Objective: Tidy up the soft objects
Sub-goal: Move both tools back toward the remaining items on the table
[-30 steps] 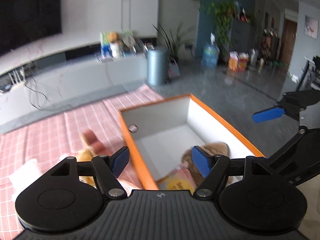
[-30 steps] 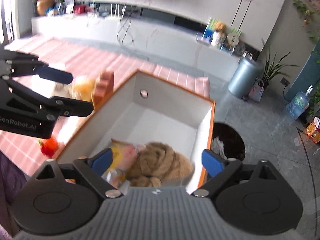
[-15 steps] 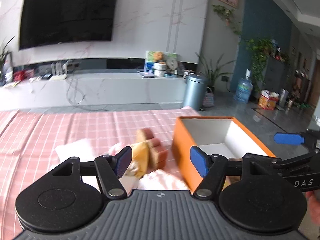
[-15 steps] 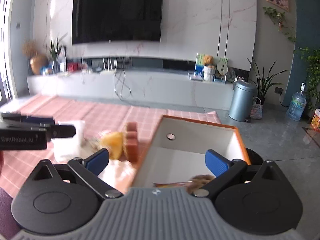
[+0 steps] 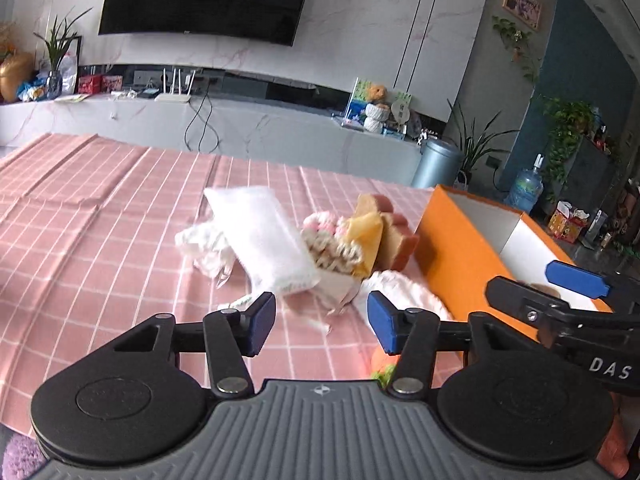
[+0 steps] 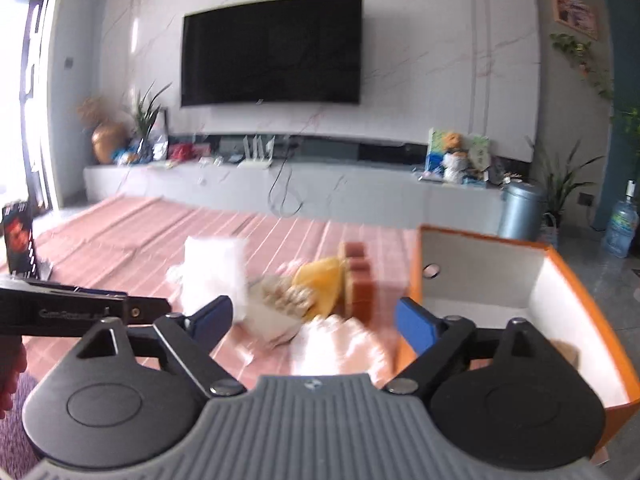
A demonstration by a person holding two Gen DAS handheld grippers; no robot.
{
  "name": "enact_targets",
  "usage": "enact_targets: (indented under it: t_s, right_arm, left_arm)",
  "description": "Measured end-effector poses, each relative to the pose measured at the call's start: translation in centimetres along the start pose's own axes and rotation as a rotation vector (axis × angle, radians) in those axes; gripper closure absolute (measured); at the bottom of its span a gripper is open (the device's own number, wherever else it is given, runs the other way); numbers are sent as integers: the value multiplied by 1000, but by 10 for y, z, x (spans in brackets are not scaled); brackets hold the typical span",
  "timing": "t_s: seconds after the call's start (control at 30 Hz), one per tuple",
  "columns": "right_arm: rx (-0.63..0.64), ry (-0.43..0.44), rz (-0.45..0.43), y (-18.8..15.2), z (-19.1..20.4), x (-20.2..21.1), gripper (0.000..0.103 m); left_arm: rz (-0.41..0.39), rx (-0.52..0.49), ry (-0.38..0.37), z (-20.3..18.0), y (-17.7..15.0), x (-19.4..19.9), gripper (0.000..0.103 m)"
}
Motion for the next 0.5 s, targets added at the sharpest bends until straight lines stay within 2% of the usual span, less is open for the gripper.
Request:
enact_targets:
  t_s: [0.07, 0.27, 0.37, 0.4, 0.5]
  right_arm:
    - [16, 6, 31, -7, 6, -8, 27]
    - [17, -7, 115, -20, 7, -37, 32]
    - [41, -27, 140, -20, 6, -55, 33]
    - [48, -29, 149, -20, 5, -61, 33]
    - [62, -31, 178, -18, 3, -80, 33]
  left_arm:
    - [14, 11, -7, 5, -10, -1, 46]
    - [23, 18, -18, 11, -20, -9, 47]
    - [25, 26, -12, 14, -18, -18, 38]
    - [22, 30, -7, 16, -16, -21, 32]
    - [22, 54, 11, 25, -9, -34, 31]
Point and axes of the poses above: each gripper's, at about its wrist camera, not at the fingertips, and x roughly against the way its jaws point, z to its left, y to its top, the point moved 10 cm from there along -x, roughly the way its jaws point, and after that the axes turned 14 degrees about -x, right-handed, at the moved point
